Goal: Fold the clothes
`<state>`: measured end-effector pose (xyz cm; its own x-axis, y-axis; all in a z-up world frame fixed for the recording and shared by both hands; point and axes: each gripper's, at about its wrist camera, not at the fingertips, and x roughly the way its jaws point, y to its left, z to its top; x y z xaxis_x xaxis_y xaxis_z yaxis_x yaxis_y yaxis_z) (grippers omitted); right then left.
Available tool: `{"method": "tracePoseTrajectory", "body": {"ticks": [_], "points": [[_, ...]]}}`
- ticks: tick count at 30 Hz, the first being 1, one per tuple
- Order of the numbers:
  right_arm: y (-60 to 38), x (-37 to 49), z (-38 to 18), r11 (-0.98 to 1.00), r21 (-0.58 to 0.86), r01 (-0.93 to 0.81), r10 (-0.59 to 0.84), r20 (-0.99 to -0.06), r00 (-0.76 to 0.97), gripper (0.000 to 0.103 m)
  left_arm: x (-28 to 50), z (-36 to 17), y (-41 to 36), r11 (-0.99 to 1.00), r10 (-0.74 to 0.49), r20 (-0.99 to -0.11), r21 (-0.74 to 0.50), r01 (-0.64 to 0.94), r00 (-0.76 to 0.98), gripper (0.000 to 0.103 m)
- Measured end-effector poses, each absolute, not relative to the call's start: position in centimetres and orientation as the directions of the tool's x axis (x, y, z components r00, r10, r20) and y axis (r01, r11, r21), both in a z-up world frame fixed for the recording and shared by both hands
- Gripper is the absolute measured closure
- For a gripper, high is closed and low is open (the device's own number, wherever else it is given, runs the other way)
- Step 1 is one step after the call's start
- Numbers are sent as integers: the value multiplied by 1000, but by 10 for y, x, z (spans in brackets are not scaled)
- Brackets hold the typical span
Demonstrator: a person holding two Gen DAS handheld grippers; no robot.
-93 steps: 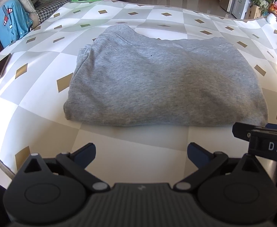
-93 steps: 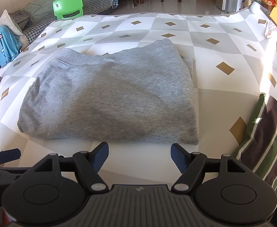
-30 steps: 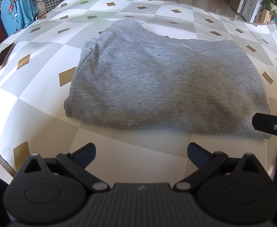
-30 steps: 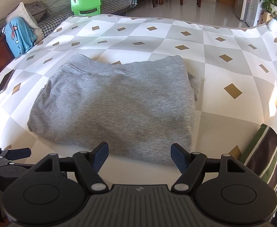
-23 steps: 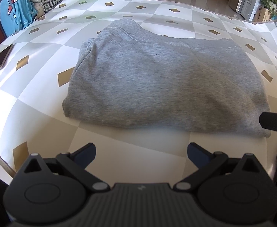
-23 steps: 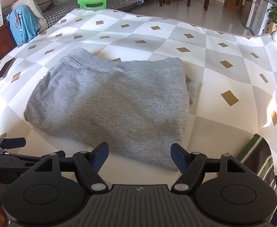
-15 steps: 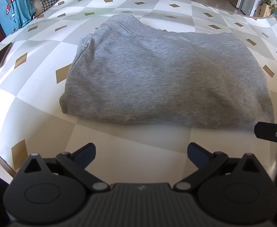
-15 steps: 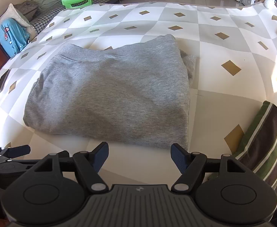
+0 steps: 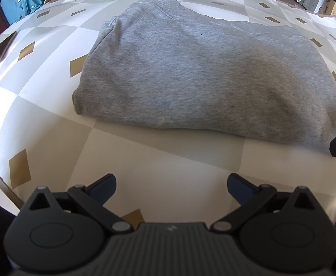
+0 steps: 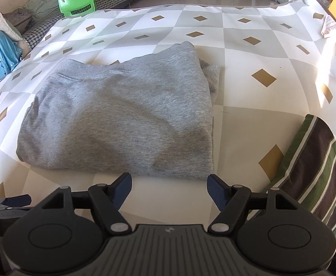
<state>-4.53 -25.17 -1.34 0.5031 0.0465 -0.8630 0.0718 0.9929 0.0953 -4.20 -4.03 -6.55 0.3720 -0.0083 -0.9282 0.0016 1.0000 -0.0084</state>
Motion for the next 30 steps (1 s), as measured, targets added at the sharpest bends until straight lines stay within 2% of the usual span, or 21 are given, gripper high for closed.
{"method": "tracePoseTrajectory", "body": {"ticks": [30], "points": [[-221,-57,-8,994,-109,-20,-78,-815,575,32,-49,-66,-41,999,22,-919,30,14,393,0]]}}
